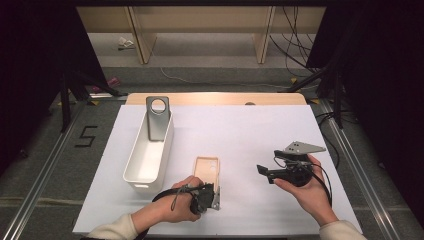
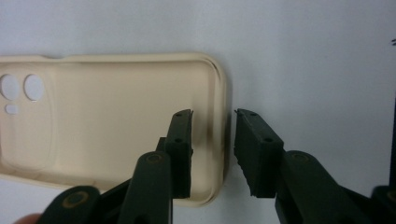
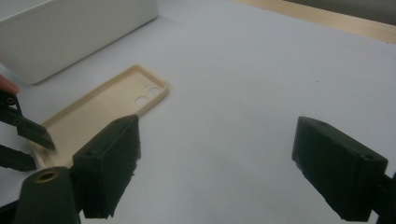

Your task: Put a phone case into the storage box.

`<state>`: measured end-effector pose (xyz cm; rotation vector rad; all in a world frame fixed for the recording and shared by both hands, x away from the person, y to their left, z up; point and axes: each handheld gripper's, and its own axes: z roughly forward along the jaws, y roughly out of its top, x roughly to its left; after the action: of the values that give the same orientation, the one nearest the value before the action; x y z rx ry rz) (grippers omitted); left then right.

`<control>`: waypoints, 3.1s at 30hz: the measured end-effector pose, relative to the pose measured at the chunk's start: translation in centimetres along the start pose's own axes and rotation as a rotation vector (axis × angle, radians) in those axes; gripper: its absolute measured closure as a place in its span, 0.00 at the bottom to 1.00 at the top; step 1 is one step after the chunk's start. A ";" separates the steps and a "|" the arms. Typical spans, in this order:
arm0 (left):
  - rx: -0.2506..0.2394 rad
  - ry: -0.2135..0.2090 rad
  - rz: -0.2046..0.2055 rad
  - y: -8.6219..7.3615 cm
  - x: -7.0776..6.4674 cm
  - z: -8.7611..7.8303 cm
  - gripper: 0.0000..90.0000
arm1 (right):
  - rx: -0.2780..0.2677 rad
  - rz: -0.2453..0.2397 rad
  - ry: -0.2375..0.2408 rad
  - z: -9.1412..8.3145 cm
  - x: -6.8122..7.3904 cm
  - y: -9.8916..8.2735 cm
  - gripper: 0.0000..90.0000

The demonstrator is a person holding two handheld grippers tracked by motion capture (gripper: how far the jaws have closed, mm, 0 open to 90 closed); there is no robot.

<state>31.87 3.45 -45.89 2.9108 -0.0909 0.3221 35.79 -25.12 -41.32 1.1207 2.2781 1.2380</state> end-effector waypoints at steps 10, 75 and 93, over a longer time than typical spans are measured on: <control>0.011 -0.010 0.013 0.1 -0.5 0.0 0.86 | -0.001 -0.003 0.003 0.0 0.0 0.0 0.18; -0.146 0.224 -0.017 0.8 -1.5 -2.1 0.97 | 0.029 0.039 0.185 6.6 4.7 3.3 0.25; -0.144 0.232 0.019 1.1 -1.7 -2.4 0.97 | 0.069 0.118 0.229 9.9 4.9 4.3 0.45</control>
<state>29.64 2.99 -43.75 2.7104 -0.1008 0.6263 40.57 -14.40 -43.06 1.2081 2.4696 1.4078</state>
